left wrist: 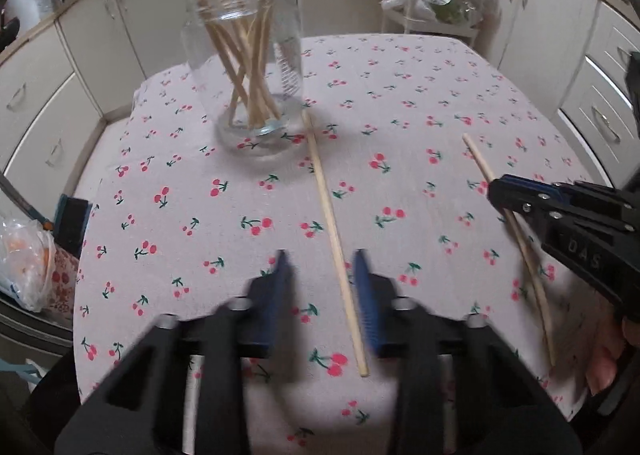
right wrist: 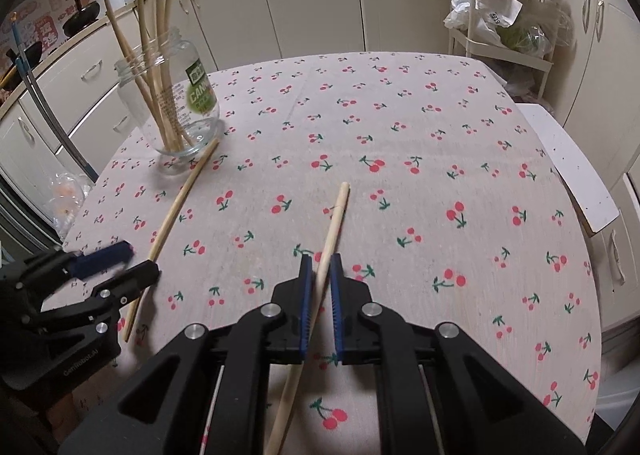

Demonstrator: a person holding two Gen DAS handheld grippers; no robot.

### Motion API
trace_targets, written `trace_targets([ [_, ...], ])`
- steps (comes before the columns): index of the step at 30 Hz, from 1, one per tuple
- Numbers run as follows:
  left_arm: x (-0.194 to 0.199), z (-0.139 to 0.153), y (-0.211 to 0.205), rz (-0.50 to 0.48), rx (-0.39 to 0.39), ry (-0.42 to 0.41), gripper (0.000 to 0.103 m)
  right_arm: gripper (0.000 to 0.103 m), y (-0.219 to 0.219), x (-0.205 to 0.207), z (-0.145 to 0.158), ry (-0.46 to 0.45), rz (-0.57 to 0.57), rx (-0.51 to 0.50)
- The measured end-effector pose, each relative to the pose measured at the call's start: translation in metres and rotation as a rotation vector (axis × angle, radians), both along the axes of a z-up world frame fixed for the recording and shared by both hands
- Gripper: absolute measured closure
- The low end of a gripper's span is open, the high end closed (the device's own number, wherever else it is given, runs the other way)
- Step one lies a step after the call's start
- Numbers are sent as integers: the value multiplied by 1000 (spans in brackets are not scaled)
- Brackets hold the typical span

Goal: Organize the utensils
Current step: 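Grasp a loose wooden stick with the left tool while the right tool grasps another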

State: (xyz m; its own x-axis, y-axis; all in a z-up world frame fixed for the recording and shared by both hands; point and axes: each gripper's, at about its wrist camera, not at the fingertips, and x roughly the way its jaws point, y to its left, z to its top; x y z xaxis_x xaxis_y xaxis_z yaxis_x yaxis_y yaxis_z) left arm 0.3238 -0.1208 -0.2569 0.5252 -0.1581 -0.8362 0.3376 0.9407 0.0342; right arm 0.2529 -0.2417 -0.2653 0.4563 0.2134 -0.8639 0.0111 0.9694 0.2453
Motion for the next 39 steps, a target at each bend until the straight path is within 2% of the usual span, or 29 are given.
trace_targets([
  [1, -3, 1, -3, -13, 14, 0, 97, 93, 0, -1, 0, 2, 1, 9],
  [2, -6, 1, -4, -22, 25, 1, 98, 93, -1, -1, 0, 4, 1, 20],
  [4, -13, 3, -3, -36, 24, 22, 98, 93, -2, -3, 1, 15, 14, 46],
  [7, -24, 7, 4, -61, -29, 109, 98, 92, -4, -4, 2, 33, 19, 62],
  [10, -27, 11, 11, -58, -48, 142, 97, 82, -7, 0, 3, 31, -3, 62],
  [12, -18, 20, 10, -46, -56, 114, 93, 82, -8, 3, 4, 32, -4, 60],
  [14, -9, 26, 2, -44, -49, 75, 71, 82, -6, 8, 5, 31, -3, 41],
  [16, 3, 30, -11, -53, -39, 27, 61, 82, -5, 12, 5, 30, 2, 14],
  [24, 42, 9, -35, -44, 48, 17, 61, 82, 6, 17, -2, 9, 39, -101],
  [25, 43, 7, -35, -46, 50, 20, 63, 84, 7, 16, -2, 5, 42, -111],
  [26, 45, 4, -35, -50, 48, 25, 83, 85, 7, 16, -2, 1, 44, -118],
  [27, 46, 1, -34, -53, 43, 38, 95, 91, 6, 16, -2, 0, 47, -115],
  [28, 45, 0, -32, -58, 27, 39, 98, 94, 5, 16, -2, 1, 49, -102],
  [34, 36, 6, -22, -65, 1, 46, 98, 94, -3, 20, -2, 33, 34, -24],
  [37, 40, 7, -17, -54, -11, 56, 97, 85, -1, 23, -1, 42, 37, -23],
  [39, 43, 7, -17, -47, -14, 54, 95, 85, 2, 25, -2, 44, 51, -36],
])
